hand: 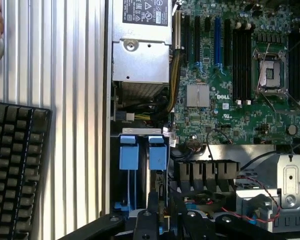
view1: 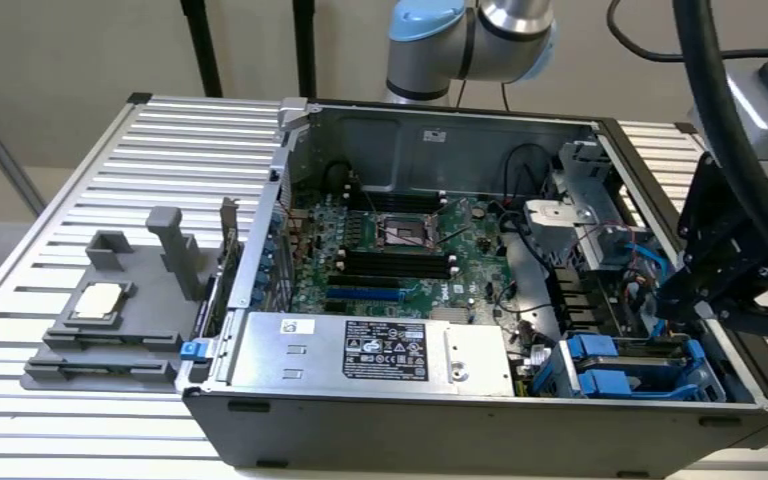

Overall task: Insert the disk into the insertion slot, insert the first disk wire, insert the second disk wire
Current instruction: 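Insert the second disk wire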

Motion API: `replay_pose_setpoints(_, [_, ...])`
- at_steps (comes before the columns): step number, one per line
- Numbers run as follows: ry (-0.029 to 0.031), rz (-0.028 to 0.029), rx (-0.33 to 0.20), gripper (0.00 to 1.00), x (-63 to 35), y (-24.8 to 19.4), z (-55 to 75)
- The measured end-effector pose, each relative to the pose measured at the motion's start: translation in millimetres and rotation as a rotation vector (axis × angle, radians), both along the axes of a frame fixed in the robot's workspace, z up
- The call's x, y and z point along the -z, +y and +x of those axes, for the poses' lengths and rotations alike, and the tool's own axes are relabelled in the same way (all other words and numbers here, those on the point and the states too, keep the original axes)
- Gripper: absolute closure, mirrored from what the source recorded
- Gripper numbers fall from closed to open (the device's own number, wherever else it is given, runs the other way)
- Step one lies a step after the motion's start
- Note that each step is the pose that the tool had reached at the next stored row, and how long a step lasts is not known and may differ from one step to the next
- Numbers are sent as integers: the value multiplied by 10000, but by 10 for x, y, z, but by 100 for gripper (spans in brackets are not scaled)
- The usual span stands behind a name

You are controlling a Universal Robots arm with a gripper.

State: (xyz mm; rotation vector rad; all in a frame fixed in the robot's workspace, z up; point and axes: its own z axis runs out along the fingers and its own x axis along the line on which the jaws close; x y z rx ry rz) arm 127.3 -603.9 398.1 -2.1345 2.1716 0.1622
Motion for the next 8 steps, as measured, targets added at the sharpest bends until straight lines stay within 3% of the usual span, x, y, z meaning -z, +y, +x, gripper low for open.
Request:
replay_pose_setpoints(4, [-1,-79,7,73,37,94,0])
replay_pose_setpoints(6, [-1,-176,15,73,50,127,3])
replay_pose_setpoints(7, [0,-238,21,66,57,143,5])
replay_pose_setpoints(8, [0,-295,24,66,64,157,9])
